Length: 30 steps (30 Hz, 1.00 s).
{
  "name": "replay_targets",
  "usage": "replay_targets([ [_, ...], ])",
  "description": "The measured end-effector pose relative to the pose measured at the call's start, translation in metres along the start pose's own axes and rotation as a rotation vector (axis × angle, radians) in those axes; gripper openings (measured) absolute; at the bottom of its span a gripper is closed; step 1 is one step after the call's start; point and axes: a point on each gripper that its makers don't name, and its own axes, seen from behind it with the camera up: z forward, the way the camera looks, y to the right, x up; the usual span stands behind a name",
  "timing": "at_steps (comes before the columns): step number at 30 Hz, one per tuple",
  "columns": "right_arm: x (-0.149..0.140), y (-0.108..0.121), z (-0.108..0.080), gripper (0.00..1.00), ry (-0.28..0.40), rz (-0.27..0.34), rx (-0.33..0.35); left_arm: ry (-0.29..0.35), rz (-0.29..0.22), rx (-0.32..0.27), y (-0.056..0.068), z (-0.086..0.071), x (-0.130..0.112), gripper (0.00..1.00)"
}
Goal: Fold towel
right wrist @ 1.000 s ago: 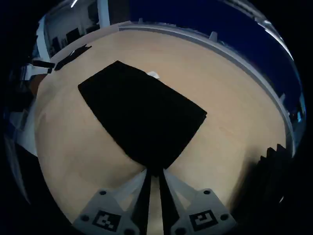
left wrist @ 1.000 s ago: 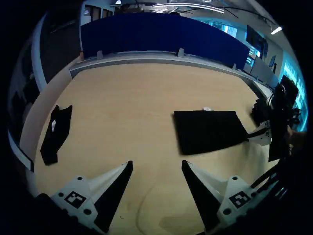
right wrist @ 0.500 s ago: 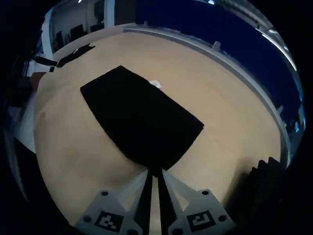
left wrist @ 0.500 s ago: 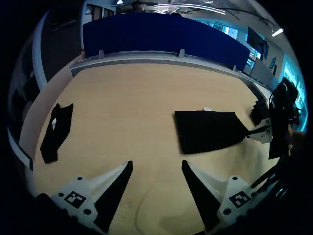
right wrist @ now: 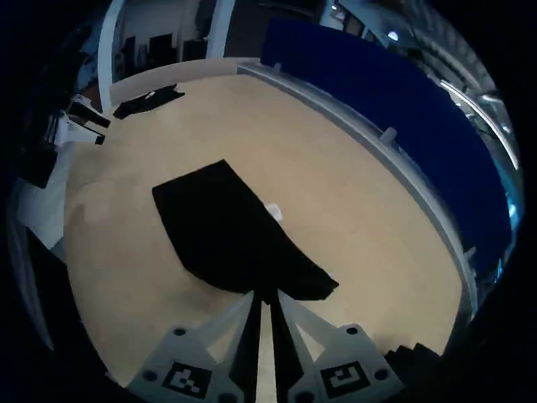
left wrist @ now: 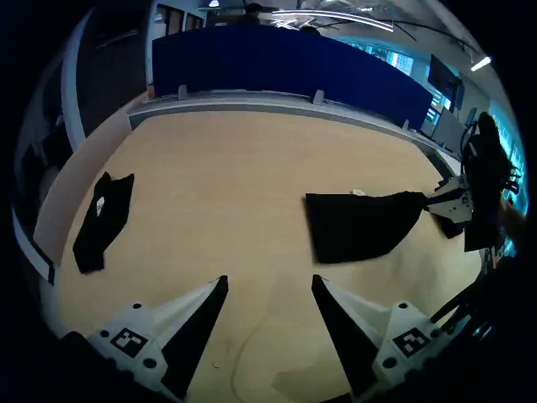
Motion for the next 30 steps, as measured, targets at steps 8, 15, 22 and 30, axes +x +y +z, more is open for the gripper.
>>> replay_targets([
  [8,0.035,-0.005,0.008,0.09,0.020,-0.063,0.021,0.008,-0.013,-0.009,-0.001,-0.006,-0.002,0.92],
  [15,0.061,-0.018,0.022,0.09,0.034,-0.120,0.049,0.017,-0.030,-0.004,-0.005,-0.014,-0.005,0.92],
  [22,0.087,-0.045,0.049,0.09,0.034,-0.192,0.106,0.028,-0.064,0.017,-0.016,-0.023,-0.010,0.93],
  [30,0.107,-0.089,0.093,0.09,0.025,-0.231,0.181,0.040,-0.115,0.041,-0.029,-0.031,-0.016,0.92],
])
